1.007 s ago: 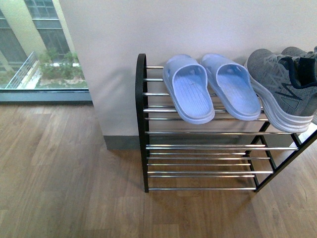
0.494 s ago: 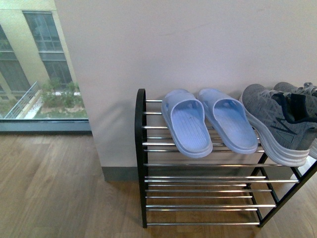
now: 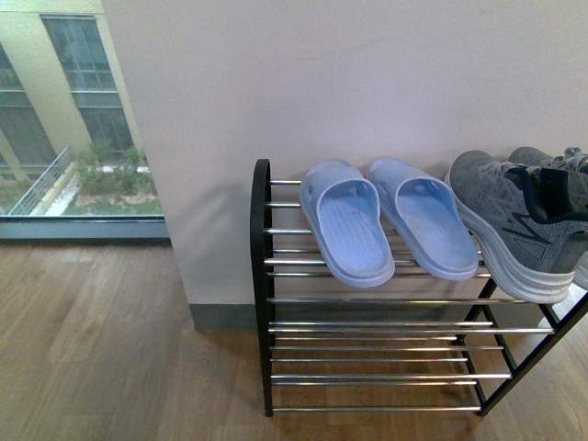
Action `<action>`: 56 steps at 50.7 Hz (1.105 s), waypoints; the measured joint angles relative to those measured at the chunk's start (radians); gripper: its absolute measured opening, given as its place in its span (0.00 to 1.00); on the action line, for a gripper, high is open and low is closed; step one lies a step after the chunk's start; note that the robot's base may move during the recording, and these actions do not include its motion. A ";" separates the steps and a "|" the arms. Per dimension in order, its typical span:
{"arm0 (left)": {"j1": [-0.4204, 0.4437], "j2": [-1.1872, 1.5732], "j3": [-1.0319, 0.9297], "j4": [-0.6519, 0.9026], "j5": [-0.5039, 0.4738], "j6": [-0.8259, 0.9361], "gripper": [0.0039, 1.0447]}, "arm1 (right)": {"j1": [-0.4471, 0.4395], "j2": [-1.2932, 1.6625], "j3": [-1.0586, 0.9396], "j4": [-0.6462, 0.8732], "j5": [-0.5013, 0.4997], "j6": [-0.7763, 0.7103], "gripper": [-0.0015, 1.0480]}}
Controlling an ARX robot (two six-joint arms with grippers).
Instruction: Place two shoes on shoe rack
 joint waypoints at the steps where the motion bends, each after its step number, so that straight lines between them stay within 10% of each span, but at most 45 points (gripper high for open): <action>1: 0.000 -0.014 0.000 -0.014 0.000 0.000 0.01 | 0.000 0.000 0.000 0.000 0.000 0.000 0.91; 56: 0.000 -0.487 -0.001 -0.463 0.000 0.000 0.01 | 0.000 0.000 0.000 0.000 0.000 0.000 0.91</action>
